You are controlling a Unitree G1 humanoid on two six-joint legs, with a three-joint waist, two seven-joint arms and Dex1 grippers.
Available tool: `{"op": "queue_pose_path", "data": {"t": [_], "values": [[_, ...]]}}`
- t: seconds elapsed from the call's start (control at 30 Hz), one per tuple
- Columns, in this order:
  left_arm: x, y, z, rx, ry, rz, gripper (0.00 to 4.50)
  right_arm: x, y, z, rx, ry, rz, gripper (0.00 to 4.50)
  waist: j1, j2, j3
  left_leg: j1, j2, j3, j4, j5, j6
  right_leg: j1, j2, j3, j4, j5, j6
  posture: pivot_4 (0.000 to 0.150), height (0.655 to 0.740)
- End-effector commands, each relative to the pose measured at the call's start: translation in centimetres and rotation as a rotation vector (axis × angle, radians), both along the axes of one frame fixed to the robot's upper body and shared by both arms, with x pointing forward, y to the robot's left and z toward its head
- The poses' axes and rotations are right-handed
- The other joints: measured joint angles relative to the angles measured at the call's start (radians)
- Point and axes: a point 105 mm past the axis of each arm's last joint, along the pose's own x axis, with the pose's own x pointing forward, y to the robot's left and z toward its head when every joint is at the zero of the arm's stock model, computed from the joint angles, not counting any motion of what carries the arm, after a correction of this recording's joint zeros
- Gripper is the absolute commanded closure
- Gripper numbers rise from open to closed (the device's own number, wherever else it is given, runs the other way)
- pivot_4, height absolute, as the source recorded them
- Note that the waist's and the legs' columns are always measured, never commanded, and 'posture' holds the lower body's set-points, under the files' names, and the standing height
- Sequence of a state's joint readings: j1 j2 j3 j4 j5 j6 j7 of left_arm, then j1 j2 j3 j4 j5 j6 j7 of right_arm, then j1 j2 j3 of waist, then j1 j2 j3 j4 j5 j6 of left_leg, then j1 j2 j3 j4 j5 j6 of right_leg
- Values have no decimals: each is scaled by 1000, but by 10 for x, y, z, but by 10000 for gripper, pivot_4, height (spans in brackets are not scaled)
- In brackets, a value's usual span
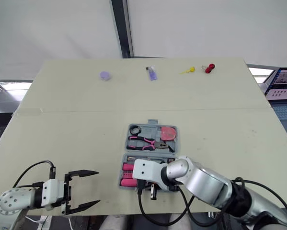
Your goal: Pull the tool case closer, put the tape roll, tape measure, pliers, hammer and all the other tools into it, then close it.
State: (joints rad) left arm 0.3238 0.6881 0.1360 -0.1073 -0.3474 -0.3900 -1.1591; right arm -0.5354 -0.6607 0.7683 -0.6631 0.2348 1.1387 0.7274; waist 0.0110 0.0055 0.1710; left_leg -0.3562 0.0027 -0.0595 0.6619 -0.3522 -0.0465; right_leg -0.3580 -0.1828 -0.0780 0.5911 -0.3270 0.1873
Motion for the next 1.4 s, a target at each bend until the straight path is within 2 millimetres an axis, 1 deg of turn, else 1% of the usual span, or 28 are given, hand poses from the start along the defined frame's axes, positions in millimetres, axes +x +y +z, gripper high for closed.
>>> {"op": "queue_pose_path", "data": {"t": [0.03, 0.4, 0.83, 1.4], "values": [[0, -2, 2, 9, -12, -15, 0, 0, 4, 7, 24, -18, 12, 41093, 0, 0, 0, 0, 0, 0, 0, 0, 0, 0, 0, 0, 0, 0, 0, 1500, 7400], [2, -2, 2, 11, -19, -12, 0, 2, 1, 6, 20, 10, -10, 41093, -10, 0, 0, 0, 0, 0, 0, 0, 0, 0, 0, 0, 0, 0, 0, 1500, 7400], [6, -1, 4, 10, -26, -2, 0, 2, 5, 8, 43, 39, -13, 41093, -12, 0, 0, 0, 0, 0, -1, 0, 0, 0, 0, 0, 0, 0, 0, 1500, 7400], [6, -2, 5, 4, -29, -4, 0, 3, 8, 7, 48, 55, -20, 41093, -12, 0, 0, 0, 0, 0, -1, 0, 0, 0, 0, 0, 0, 0, 0, 1500, 7400]]}}
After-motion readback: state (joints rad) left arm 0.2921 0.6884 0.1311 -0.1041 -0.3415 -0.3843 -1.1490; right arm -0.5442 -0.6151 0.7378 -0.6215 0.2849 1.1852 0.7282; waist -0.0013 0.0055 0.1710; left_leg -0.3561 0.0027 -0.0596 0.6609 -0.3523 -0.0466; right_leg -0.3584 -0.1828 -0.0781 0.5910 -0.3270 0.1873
